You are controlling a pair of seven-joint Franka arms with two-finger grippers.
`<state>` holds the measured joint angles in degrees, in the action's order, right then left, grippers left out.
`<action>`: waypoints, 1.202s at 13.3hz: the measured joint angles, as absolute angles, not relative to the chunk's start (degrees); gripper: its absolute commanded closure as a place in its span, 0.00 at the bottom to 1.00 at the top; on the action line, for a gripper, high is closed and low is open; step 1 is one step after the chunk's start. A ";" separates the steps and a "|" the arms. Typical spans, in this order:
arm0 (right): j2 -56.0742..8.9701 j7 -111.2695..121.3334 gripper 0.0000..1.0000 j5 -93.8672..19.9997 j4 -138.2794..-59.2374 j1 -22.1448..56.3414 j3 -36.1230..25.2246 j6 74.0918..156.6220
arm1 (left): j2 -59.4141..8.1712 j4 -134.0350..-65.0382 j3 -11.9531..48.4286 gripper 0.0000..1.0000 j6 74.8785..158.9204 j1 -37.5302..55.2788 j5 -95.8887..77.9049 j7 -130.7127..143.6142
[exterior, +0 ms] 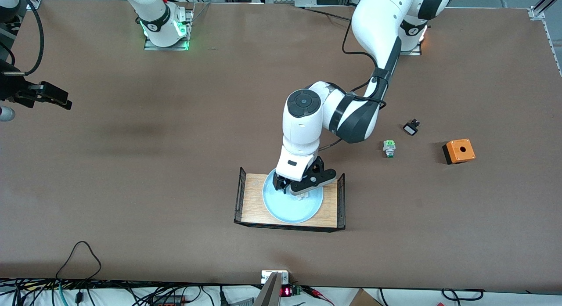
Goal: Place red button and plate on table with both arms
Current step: 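Lower the left gripper and grasp the green-white button on the plate, then lift the button with the left gripper toward the orange box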
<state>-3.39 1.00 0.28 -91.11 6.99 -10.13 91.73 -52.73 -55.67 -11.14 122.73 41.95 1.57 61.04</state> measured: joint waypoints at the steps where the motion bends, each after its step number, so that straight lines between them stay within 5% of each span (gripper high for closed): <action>1: -3.39 1.00 0.00 0.43 -91.11 6.99 -10.10 91.79 | -52.88 -55.64 -11.22 0.46 122.73 42.04 2.02 61.11; 2: -3.39 1.00 0.00 0.71 -91.11 7.00 -10.06 91.80 | -52.98 -55.60 -11.28 0.65 122.73 42.08 2.22 61.17; 7: -3.39 1.00 0.00 0.90 -91.11 7.01 -10.03 91.81 | -53.00 -55.04 -11.46 0.99 122.74 42.10 2.25 61.52; 16: -3.42 1.00 0.00 0.90 -91.09 7.02 -10.03 91.96 | -49.08 -53.10 -12.47 1.00 116.63 41.64 2.26 61.82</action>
